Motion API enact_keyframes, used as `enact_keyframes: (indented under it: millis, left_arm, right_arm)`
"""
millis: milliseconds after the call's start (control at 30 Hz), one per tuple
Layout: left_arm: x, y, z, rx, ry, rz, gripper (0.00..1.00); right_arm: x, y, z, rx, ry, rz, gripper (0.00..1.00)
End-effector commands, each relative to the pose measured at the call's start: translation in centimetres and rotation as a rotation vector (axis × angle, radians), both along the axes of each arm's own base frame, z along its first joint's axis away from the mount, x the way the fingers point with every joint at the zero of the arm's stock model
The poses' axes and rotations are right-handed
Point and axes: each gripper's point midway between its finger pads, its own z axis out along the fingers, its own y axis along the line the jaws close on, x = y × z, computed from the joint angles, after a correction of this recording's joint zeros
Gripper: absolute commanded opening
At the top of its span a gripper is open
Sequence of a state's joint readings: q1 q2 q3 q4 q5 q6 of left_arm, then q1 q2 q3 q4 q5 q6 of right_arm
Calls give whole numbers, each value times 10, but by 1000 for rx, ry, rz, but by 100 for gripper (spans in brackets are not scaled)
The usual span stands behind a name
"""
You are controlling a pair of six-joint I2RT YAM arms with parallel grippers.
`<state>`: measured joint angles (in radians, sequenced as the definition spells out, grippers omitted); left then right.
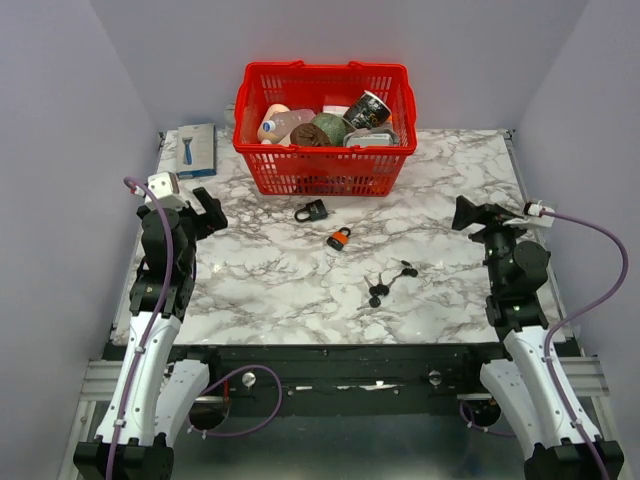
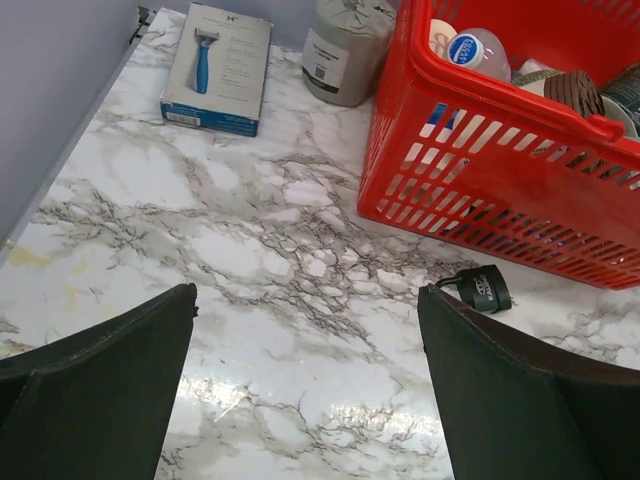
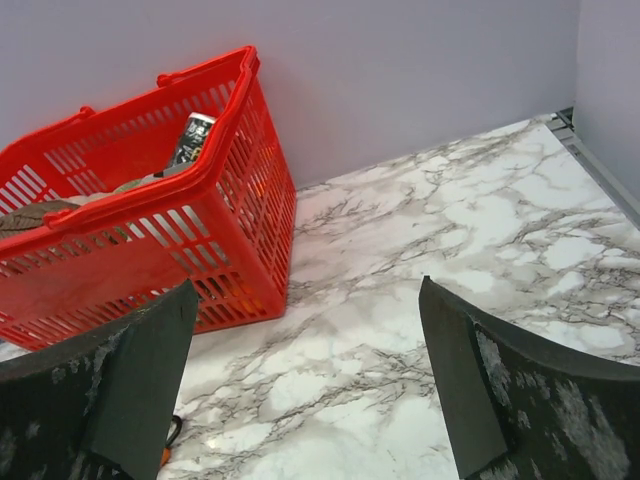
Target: Unlock with the key
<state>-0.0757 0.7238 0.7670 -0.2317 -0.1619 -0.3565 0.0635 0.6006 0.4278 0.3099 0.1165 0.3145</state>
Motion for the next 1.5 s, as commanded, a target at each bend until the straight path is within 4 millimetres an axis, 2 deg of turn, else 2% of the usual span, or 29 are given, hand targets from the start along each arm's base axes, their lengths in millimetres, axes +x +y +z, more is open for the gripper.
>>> enact_keyframes:
  millis: [0, 33, 67, 133, 233, 400, 467, 500, 567, 600, 633, 667, 700, 733, 767, 800, 833, 867, 933, 967, 1000, 1133, 1200, 1267, 1333, 1367, 1467]
  left_arm:
    - [-5, 18, 16, -20, -23, 110, 99]
    - [-7, 23, 15, -24, -21, 142, 99]
    - [-7, 25, 15, -30, -22, 159, 99]
    - [-10, 30, 15, -44, -17, 193, 99]
    - [-10, 29, 15, -46, -20, 189, 99]
    - [-7, 4, 17, -11, -56, 24, 98]
    - [-4, -11, 17, 3, -55, -51, 94]
    - [-3, -18, 20, 17, -57, -92, 89]
    - [1, -37, 14, 32, -29, -153, 87]
    - [3, -43, 17, 43, -31, -168, 85]
    - [4, -51, 16, 61, -22, -196, 85]
    - [5, -71, 11, 75, -2, -252, 85]
    - [6, -83, 20, 78, -14, -283, 87]
    - [8, -95, 24, 88, -19, -315, 87]
    - [13, -110, 22, 100, 4, -354, 88]
    - [9, -137, 28, 107, -1, -435, 90]
    - [9, -151, 51, 104, -33, -475, 91]
    - [12, -173, 48, 102, -8, -550, 92]
    - [8, -201, 60, 64, -21, -667, 94]
    - [2, -219, 54, 39, -4, -771, 95]
    - [0, -224, 48, 37, 4, -804, 95]
    - [-12, -225, -6, 43, 84, -828, 96]
    - [-16, -225, -11, 75, 83, -828, 96]
    - [-20, -229, -6, 83, 74, -845, 97]
    - [-20, -229, -2, 78, 71, -846, 96]
    - [-20, -228, -4, 76, 76, -844, 97]
    - [-23, -232, -6, 57, 82, -856, 97]
  right_arm:
    - [1, 8, 12, -5, 32, 48, 100]
    - [1, 10, 22, -10, 22, 62, 100]
    - [1, 13, 20, -17, 41, 78, 100]
    - [1, 18, 29, -24, 40, 103, 100]
    - [1, 23, 27, -32, 82, 137, 100]
    - [-2, 37, 19, -72, 212, 225, 97]
    - [-2, 41, 2, -73, 297, 256, 94]
    - [-2, 45, 4, -70, 311, 274, 91]
    - [1, 48, -15, -62, 402, 290, 88]
    - [3, 48, -19, -61, 426, 284, 86]
    - [3, 52, -26, -62, 455, 296, 86]
    - [4, 57, -39, -62, 504, 308, 86]
    - [4, 61, -45, -65, 529, 320, 85]
    - [1, 73, -50, -80, 549, 359, 85]
    - [0, 80, -65, -89, 607, 378, 85]
    - [-1, 86, -71, -96, 636, 395, 85]
    - [-5, 97, -79, -103, 670, 439, 85]
    - [-9, 103, -86, -91, 705, 468, 85]
    - [-13, 115, -103, -67, 774, 522, 85]
    - [-14, 114, -109, -69, 808, 518, 84]
    - [-15, 113, -117, -79, 845, 507, 82]
    - [-15, 107, -152, -188, 1002, 437, 76]
    - [-15, 106, -161, -227, 1039, 425, 75]
    - [-17, 103, -176, -281, 1109, 416, 75]
    - [-12, 94, -179, -356, 1137, 351, 70]
    - [-13, 91, -188, -393, 1176, 344, 69]
    - [-11, 90, -195, -456, 1194, 325, 66]
